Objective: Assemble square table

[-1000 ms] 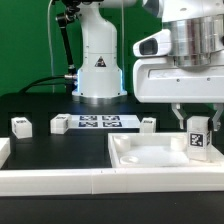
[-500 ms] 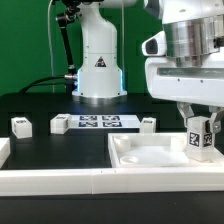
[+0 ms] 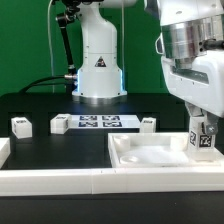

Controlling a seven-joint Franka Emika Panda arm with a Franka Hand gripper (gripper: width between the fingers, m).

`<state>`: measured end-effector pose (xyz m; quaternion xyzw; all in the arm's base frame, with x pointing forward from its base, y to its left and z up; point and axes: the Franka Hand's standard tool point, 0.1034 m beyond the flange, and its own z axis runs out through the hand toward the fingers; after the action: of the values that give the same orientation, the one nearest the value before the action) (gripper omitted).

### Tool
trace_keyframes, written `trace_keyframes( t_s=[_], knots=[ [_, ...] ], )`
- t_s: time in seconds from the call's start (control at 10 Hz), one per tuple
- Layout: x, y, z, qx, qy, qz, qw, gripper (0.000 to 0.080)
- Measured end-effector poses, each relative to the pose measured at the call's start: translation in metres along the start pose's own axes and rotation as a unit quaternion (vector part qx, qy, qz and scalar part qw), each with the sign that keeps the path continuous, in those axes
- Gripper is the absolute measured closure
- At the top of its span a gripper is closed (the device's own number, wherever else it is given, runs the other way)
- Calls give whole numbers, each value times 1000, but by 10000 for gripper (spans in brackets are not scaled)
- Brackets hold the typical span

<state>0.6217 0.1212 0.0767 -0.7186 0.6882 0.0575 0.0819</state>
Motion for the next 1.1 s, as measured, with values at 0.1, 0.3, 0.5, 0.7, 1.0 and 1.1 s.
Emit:
trace_keyframes(
  t_s=[0.1,0.3,0.5,0.7,1.0,1.1],
  knots=[
    [0,0,0,0,-1,28,1000,509],
    [-1,0,0,0,-4,56,998,494],
    [-1,0,0,0,-4,43,999,270],
    [2,0,-1,-1,-4,-15,1000,171],
    [1,0,0,-1,-3,-104,995,155],
    [2,0,0,-1,-3,-152,988,150]
  ],
)
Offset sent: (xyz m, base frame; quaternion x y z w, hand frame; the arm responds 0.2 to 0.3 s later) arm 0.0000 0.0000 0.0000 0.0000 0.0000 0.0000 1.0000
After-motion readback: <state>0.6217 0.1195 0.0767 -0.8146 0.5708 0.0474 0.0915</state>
